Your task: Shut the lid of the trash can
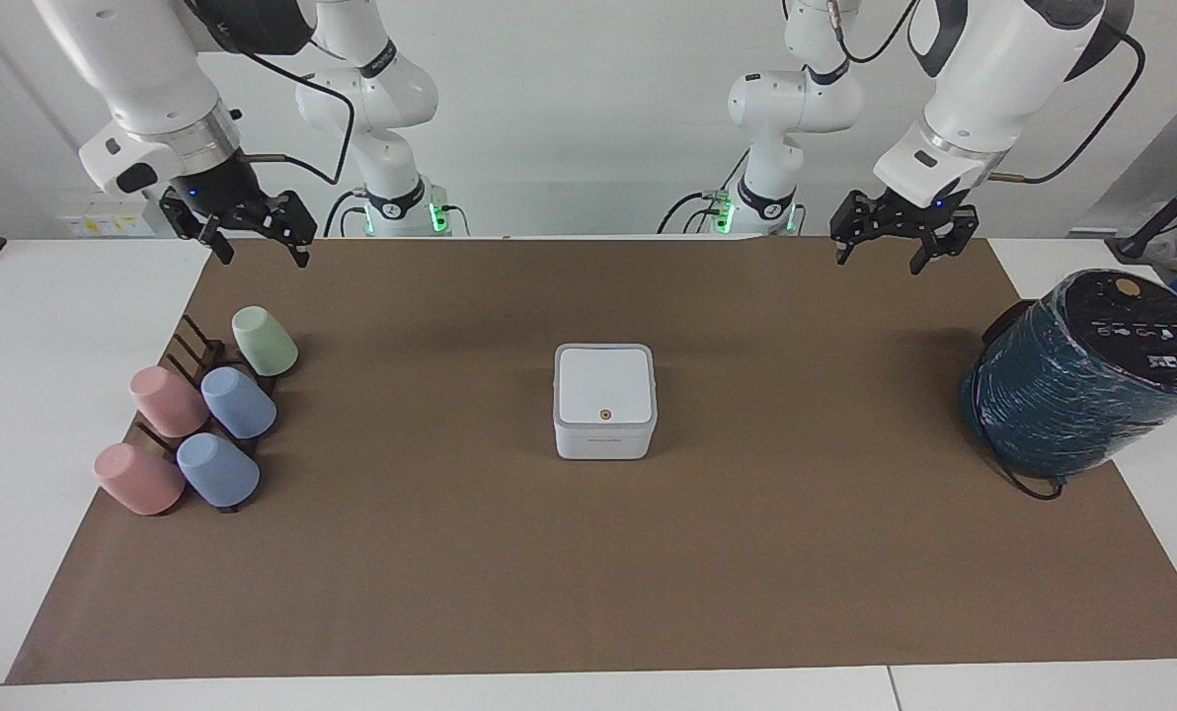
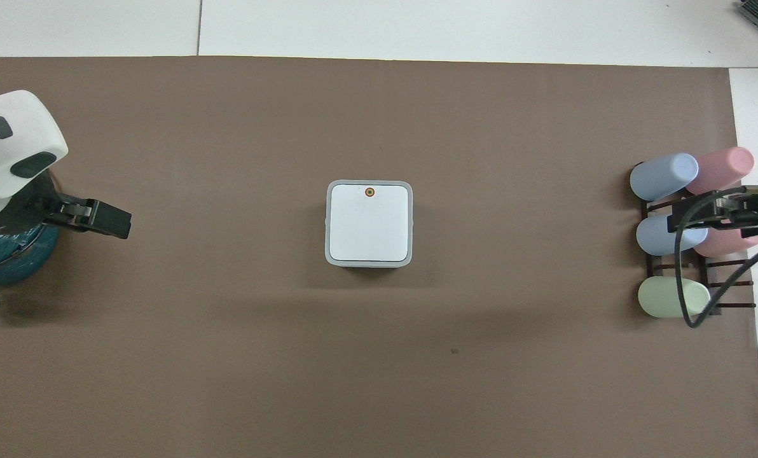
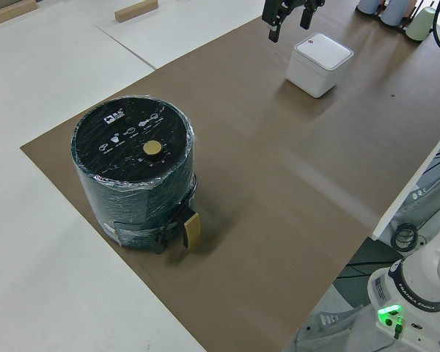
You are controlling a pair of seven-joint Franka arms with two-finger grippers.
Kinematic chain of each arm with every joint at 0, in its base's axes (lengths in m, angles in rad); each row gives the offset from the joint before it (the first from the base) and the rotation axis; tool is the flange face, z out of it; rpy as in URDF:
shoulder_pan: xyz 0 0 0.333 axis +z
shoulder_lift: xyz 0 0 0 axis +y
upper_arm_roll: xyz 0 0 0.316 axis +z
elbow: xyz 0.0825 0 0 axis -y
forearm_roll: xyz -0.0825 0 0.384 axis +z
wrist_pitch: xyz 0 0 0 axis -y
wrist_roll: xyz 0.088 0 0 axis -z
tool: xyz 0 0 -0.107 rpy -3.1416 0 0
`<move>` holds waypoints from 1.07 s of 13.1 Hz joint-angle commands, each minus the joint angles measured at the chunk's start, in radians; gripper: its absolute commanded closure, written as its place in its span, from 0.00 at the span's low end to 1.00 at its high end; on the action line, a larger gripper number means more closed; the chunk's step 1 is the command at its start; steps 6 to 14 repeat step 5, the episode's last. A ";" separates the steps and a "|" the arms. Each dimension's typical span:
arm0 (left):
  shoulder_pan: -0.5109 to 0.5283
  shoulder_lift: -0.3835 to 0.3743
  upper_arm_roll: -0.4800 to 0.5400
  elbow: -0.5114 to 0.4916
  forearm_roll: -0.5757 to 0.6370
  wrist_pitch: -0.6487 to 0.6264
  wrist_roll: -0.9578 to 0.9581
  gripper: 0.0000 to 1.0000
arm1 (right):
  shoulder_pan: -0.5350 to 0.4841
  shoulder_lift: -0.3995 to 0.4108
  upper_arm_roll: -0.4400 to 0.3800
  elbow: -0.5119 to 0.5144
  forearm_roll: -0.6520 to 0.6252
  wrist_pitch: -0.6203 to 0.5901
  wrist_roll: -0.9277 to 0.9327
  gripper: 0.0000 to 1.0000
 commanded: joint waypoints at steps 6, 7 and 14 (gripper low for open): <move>-0.010 -0.022 0.008 -0.029 0.012 0.042 -0.118 0.00 | -0.001 -0.018 -0.001 -0.015 0.001 0.000 -0.008 0.00; -0.010 -0.022 0.008 -0.029 0.012 0.042 -0.118 0.00 | -0.001 -0.018 -0.001 -0.015 0.001 0.000 -0.008 0.00; -0.010 -0.022 0.008 -0.029 0.012 0.042 -0.118 0.00 | -0.001 -0.018 -0.001 -0.015 0.001 0.000 -0.008 0.00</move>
